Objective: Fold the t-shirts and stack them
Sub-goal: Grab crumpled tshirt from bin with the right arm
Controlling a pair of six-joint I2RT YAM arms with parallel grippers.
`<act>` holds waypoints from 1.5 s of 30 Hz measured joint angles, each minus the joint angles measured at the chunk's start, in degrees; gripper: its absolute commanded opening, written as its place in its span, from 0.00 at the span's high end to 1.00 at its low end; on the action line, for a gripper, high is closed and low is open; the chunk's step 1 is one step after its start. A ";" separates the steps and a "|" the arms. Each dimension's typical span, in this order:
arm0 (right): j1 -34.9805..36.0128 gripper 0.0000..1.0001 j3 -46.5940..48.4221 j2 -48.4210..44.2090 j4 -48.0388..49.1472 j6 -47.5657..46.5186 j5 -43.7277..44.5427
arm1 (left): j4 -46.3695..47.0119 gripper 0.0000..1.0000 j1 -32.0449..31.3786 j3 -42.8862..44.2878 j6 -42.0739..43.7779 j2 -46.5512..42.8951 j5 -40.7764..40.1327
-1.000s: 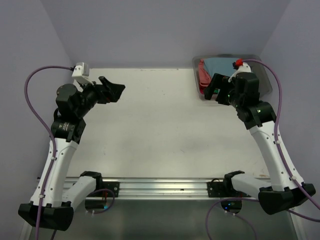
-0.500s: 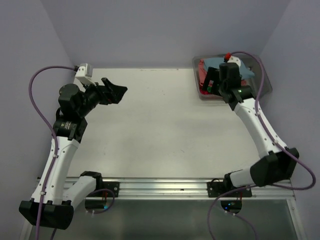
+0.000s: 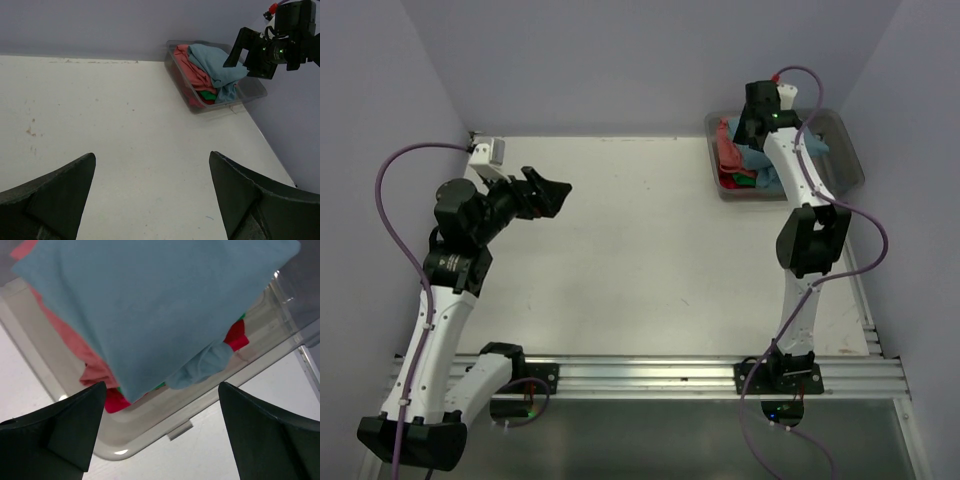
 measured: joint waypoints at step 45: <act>-10.47 1.00 4.22 10.49 -0.22 5.51 -23.89 | -1.01 0.00 0.00 -1.36 0.96 -2.38 -0.98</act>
